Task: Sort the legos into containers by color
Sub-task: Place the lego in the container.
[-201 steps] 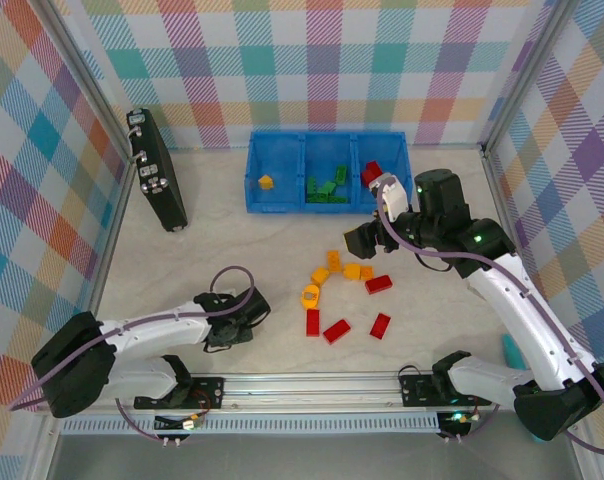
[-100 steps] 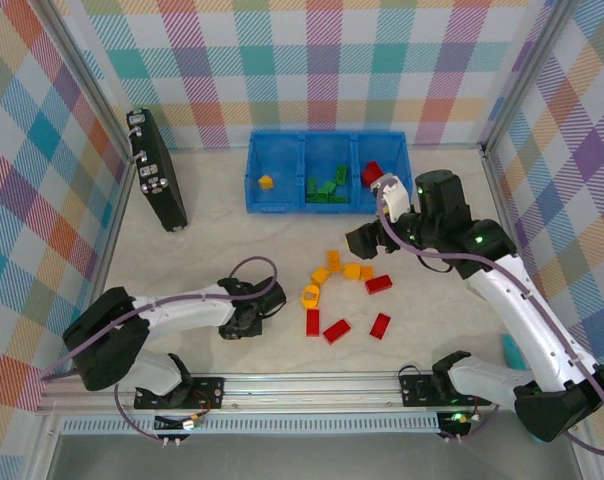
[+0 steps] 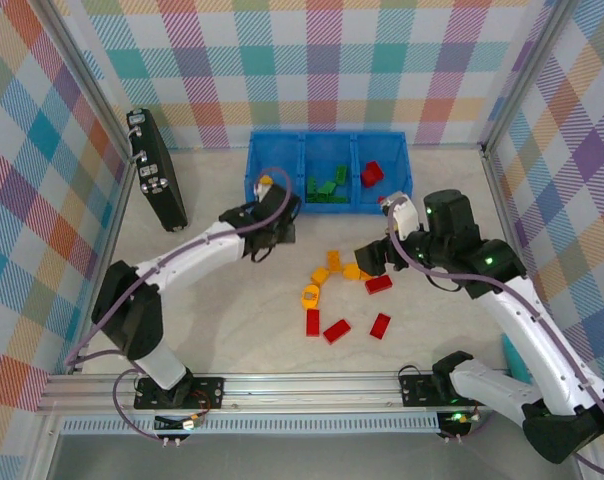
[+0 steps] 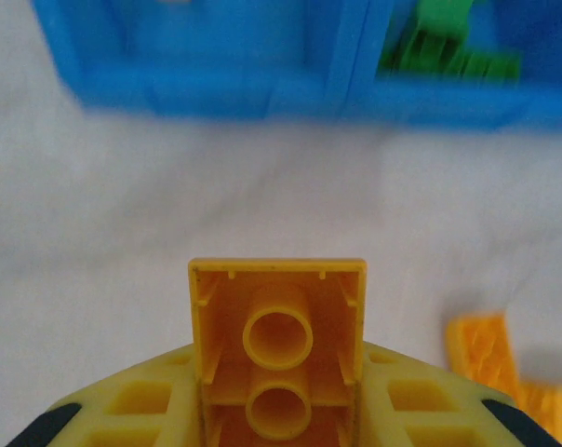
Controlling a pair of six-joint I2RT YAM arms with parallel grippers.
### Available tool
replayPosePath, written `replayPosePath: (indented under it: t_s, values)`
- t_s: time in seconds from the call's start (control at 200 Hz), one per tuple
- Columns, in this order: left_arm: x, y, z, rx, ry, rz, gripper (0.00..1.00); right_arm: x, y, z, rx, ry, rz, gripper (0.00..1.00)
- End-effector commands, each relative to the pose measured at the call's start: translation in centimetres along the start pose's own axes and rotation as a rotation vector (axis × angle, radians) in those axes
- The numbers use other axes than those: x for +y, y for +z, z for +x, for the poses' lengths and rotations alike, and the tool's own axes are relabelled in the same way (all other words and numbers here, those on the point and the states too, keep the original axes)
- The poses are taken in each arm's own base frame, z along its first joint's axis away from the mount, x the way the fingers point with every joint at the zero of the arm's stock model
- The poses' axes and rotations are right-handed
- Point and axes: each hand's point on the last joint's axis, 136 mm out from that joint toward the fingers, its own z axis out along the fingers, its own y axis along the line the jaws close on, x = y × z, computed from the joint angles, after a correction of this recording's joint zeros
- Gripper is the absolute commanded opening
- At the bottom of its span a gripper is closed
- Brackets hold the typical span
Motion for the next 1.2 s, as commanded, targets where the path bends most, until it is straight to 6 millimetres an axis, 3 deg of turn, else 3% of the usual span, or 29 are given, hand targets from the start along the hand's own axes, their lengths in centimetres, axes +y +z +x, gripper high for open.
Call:
replayPosePath:
  t_s: [0.0, 0.105, 0.24, 0.465, 0.675, 0.855, 1.01, 1.19]
  values:
    - [-1.0, 2.0, -5.4, -0.118, 0.026, 0.051, 0.22, 0.3, -0.2, 0.9, 0.008, 0.05, -0.017, 0.99]
    - [-1.8, 4.1, -9.6, -0.203, -0.03, 0.114, 0.23, 0.3, -0.4, 1.2, 0.003, 0.058, -0.014, 0.99]
    - [-2.0, 7.3, -12.6, -0.229, -0.076, 0.153, 0.23, 0.5, -0.7, 1.1, -0.005, 0.065, -0.019, 0.99]
    - [-0.6, 13.1, -13.8, -0.199, -0.123, 0.153, 0.32, 0.6, -0.7, 1.3, 0.005, 0.075, -0.027, 0.99]
    - [0.1, 15.1, -14.2, -0.198, -0.134, 0.145, 0.45, 0.6, -1.0, 1.4, 0.016, 0.076, -0.022, 0.99]
    - [-0.2, 13.8, -14.5, -0.188, -0.1, 0.161, 0.59, 0.6, -0.6, 1.1, 0.009, 0.078, -0.027, 0.99]
    - [-0.3, 9.1, -14.2, -0.168, -0.064, 0.196, 0.57, 0.4, -0.2, 0.6, -0.009, 0.071, -0.024, 0.99]
    - [-0.9, 2.7, -7.9, -0.071, 0.102, 0.222, 0.59, 0.3, -0.3, -0.4, -0.036, 0.045, -0.017, 0.99]
